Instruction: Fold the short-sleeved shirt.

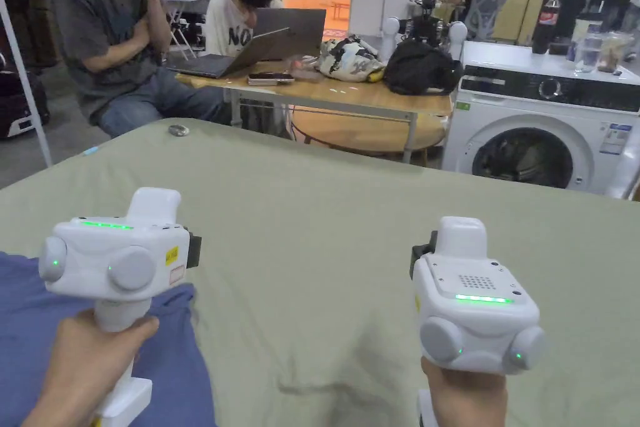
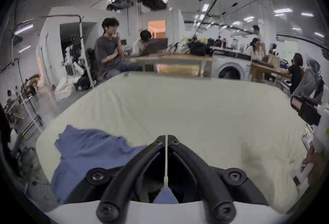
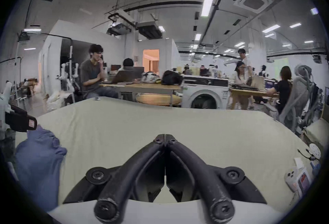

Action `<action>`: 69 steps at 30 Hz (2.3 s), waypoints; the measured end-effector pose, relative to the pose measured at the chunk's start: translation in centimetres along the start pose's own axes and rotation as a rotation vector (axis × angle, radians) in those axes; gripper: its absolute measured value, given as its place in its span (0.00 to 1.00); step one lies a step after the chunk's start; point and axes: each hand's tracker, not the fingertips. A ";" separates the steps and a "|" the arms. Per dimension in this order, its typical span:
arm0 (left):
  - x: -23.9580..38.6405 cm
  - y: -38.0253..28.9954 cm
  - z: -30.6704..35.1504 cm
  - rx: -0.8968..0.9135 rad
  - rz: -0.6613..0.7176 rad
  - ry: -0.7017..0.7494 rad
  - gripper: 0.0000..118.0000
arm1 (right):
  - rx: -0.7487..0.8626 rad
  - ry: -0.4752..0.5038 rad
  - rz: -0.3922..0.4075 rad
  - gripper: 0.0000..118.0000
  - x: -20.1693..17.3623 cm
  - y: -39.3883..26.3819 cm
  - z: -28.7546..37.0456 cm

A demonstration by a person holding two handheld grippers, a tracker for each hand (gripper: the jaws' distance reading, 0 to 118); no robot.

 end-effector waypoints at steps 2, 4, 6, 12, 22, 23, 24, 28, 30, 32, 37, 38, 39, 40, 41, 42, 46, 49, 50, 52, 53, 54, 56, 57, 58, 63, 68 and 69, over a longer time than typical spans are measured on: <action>-3.0 -0.7 -0.1 -0.056 0.065 0.025 0.00 | -0.015 0.027 0.010 0.00 -1.7 -0.3 -0.3; -5.9 -1.4 -0.5 -0.149 0.097 0.029 0.01 | -0.030 0.065 0.026 0.00 -3.2 -0.7 -0.7; -7.9 -2.4 -0.8 -0.216 0.115 0.050 0.28 | -0.047 0.091 0.041 0.00 -4.2 -1.3 -1.2; -12.4 -5.1 -4.7 -0.404 0.228 -0.002 0.67 | -0.083 0.130 0.074 0.00 -5.9 -2.7 -1.6; -10.4 -10.3 -8.9 -0.497 0.072 0.067 0.56 | -0.123 0.123 0.104 0.00 -5.4 -3.7 -1.3; -9.9 -10.2 -8.8 -0.500 0.054 0.074 0.53 | -0.125 0.119 0.101 0.00 -5.3 -3.8 -1.2; -9.4 -10.1 -8.6 -0.483 0.039 0.049 0.43 | -0.126 0.117 0.099 0.00 -5.1 -3.9 -1.2; -9.1 -10.6 -8.2 -0.469 0.026 0.044 0.00 | -0.139 0.113 0.101 0.00 -4.8 -4.2 -1.2; -10.0 -10.5 -7.7 -0.434 0.102 0.019 0.00 | -0.143 0.111 0.099 0.00 -4.5 -4.4 -1.1; -10.4 -9.8 -6.6 -0.371 0.137 -0.005 0.00 | -0.142 0.107 0.100 0.00 -4.2 -4.4 -0.9; -10.1 -4.7 -2.8 -0.202 0.157 -0.080 0.00 | -0.122 0.090 0.085 0.00 -2.6 -3.9 -0.6; -9.8 -3.6 -2.1 -0.167 0.170 -0.086 0.00 | -0.120 0.084 0.080 0.00 -2.2 -3.7 -0.5; -9.4 -2.3 -1.4 -0.145 0.165 -0.119 0.00 | -0.120 0.079 0.074 0.00 -1.8 -3.5 -0.5; -8.8 -0.9 -0.6 -0.099 0.165 -0.149 0.00 | -0.117 0.076 0.068 0.00 -1.2 -3.3 -0.4; -8.0 0.4 0.0 -0.072 0.152 -0.159 0.00 | -0.112 0.070 0.060 0.00 -0.7 -3.0 -0.2; -6.8 1.7 0.9 -0.041 0.131 -0.170 0.00 | -0.108 0.056 0.051 0.00 -0.1 -2.8 -0.1; -1.3 6.7 2.7 0.050 0.078 -0.297 0.00 | -0.089 0.011 0.023 0.00 2.8 -1.6 0.5; 4.0 9.3 3.5 0.094 0.011 -0.374 0.00 | -0.066 -0.032 0.011 0.00 5.6 -0.8 1.0; 5.7 10.0 3.6 0.100 0.003 -0.411 0.00 | -0.059 -0.049 0.007 0.00 6.5 -0.6 1.3; 9.9 11.2 3.9 0.115 -0.031 -0.491 0.00 | -0.045 -0.086 -0.010 0.00 8.6 -0.1 2.2; 12.0 11.6 4.0 0.117 -0.053 -0.516 0.00 | -0.040 -0.105 -0.016 0.00 9.5 0.1 2.8; 14.0 12.0 3.8 0.123 -0.066 -0.545 0.00 | -0.035 -0.125 -0.020 0.00 10.7 0.3 3.2; 18.6 12.5 3.8 0.116 -0.088 -0.640 0.00 | -0.027 -0.171 -0.029 0.00 12.9 0.5 4.3; 20.9 12.5 3.8 0.112 -0.106 -0.682 0.00 | -0.024 -0.193 -0.037 0.00 14.1 0.5 4.7; 23.1 12.4 3.4 0.107 -0.125 -0.724 0.00 | -0.019 -0.219 -0.044 0.00 15.2 0.5 5.3; 33.4 9.5 2.6 0.028 -0.202 -0.893 0.00 | -0.007 -0.347 -0.069 0.00 20.4 0.1 8.4; 41.3 3.4 1.9 -0.116 -0.302 -0.987 0.00 | -0.045 -0.433 -0.113 0.00 24.9 -1.9 10.8; 42.2 2.0 1.9 -0.146 -0.329 -1.002 0.00 | -0.057 -0.451 -0.120 0.00 25.5 -2.4 11.1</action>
